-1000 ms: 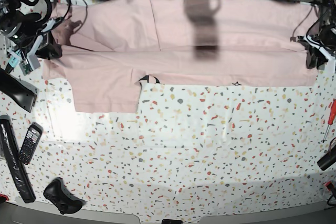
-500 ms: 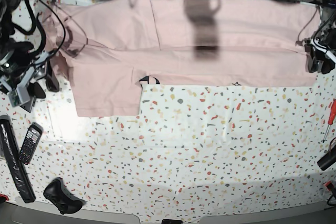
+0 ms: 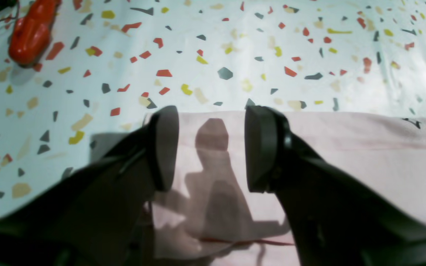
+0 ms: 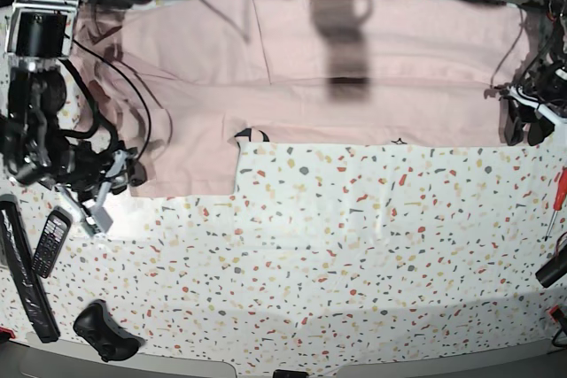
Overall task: Fold the T-shirt properly
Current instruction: 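Release the folded edge and reposition the right gripper at the shirt side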
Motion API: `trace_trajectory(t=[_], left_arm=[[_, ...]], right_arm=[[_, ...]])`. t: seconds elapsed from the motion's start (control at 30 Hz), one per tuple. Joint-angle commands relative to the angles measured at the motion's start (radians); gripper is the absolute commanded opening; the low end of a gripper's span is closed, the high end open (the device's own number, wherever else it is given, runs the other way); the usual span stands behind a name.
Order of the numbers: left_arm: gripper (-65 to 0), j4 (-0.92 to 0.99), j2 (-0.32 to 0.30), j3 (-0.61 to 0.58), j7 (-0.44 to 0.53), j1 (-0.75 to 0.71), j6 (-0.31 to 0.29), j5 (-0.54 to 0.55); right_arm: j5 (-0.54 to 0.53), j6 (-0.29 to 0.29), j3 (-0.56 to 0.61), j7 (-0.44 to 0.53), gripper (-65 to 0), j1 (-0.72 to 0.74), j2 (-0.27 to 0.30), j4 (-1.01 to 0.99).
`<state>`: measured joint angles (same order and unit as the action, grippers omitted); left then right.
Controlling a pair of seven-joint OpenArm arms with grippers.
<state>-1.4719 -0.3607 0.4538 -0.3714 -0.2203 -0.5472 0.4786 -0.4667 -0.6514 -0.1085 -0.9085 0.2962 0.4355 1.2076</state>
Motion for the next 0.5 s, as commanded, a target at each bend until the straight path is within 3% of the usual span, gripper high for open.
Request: trace_trajectory(t=[0.0,0.2,0.37,0.47], left_arm=[[-37.4,-0.016,-0.016,0.01,0.023,0.007,-0.003,-0.003],[-37.4,-0.016,-0.016,0.01,0.023,0.007,-0.003,-0.017],[-37.4,-0.016,-0.016,0.01,0.024,0.007,-0.003,-0.017],[-37.4,-0.016,-0.016,0.01,0.023,0.007,-0.003,-0.017]], right_arm=[[-0.004,0.006,0.011,0.019,-39.6,0.047,0.021,-0.017],[0.006,0.011,0.072,0.018,-39.6,0.122,0.02,-0.156],[0.146,0.05,0.072,0.002,-39.6,0.122,-0.005,-0.192],[0.15,0.049,0.072,0.003,-39.6,0.121,-0.022,-0.202]])
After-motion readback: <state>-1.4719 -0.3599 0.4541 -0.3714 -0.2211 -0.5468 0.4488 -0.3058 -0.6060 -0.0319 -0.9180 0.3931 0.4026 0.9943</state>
